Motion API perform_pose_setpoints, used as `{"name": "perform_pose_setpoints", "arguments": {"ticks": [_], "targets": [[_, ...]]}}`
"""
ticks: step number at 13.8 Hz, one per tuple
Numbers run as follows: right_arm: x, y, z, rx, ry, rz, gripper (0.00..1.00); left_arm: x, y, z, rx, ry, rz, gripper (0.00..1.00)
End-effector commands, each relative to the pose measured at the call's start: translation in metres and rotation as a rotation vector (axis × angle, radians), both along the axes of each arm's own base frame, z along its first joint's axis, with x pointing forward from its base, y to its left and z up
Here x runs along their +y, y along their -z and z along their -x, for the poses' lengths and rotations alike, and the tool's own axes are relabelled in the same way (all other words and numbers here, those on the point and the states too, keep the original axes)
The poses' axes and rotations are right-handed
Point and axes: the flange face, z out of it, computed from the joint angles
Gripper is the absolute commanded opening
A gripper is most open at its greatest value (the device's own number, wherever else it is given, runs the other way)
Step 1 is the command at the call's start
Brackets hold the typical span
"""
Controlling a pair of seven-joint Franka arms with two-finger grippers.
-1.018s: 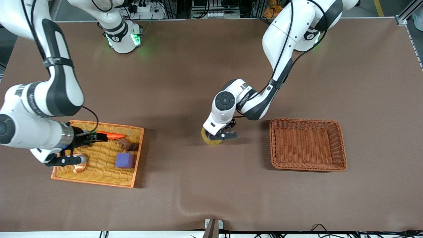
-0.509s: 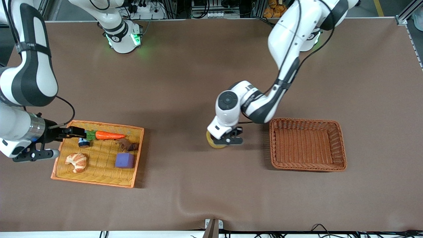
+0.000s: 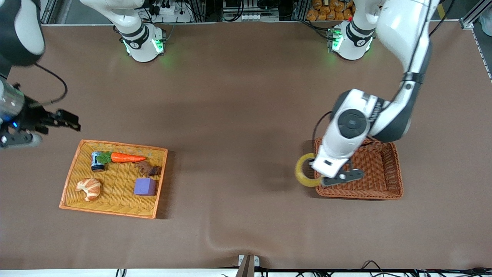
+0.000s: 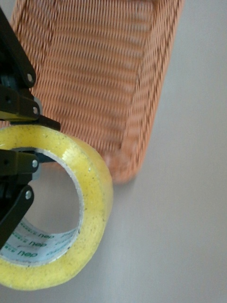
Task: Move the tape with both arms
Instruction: 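Carry the tape with the left gripper into the brown basket, then open the left gripper to drop the tape in the basket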
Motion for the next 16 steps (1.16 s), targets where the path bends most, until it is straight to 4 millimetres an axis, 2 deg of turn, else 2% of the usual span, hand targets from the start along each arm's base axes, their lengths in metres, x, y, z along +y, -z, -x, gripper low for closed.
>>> {"name": "perform_pose_setpoints", "arguments": {"ticks": [1,3,6,7,8,9,10,12,14,16], "targets": [[-0.019,-0.009,0.023,0.034,0.065,0.009,1.0,0.068,0.011,0.007,0.043,0.002,-0.005,0.0],[-0.033,-0.018,0.027,0.035,0.133,-0.003,1.0,0.105,0.031,0.011,0.064,0.013,-0.006,0.0],[-0.031,-0.044,0.042,0.024,0.206,-0.021,1.0,0.167,0.046,0.018,0.064,0.027,0.009,0.0],[-0.031,-0.053,0.046,0.004,0.206,-0.021,1.0,0.178,0.053,0.017,0.049,0.025,0.021,0.0],[-0.032,-0.056,0.049,0.001,0.202,-0.018,1.0,0.183,0.058,0.019,0.042,0.023,0.025,0.25],[-0.033,-0.056,0.049,0.0,0.193,-0.013,1.0,0.183,0.052,0.018,0.036,0.037,0.023,0.99],[-0.034,-0.057,0.05,0.0,0.191,-0.011,1.0,0.185,0.034,0.016,0.014,0.061,0.018,1.0],[-0.035,-0.058,0.05,-0.003,0.189,-0.002,1.0,0.18,-0.024,0.018,-0.029,0.087,-0.008,1.0],[-0.034,-0.058,0.05,-0.003,0.187,0.005,1.0,0.166,-0.103,0.026,-0.064,0.096,-0.039,1.0],[-0.033,-0.063,0.047,-0.017,0.202,0.0,1.0,0.163,-0.181,0.035,-0.071,0.084,-0.067,1.0]]}}
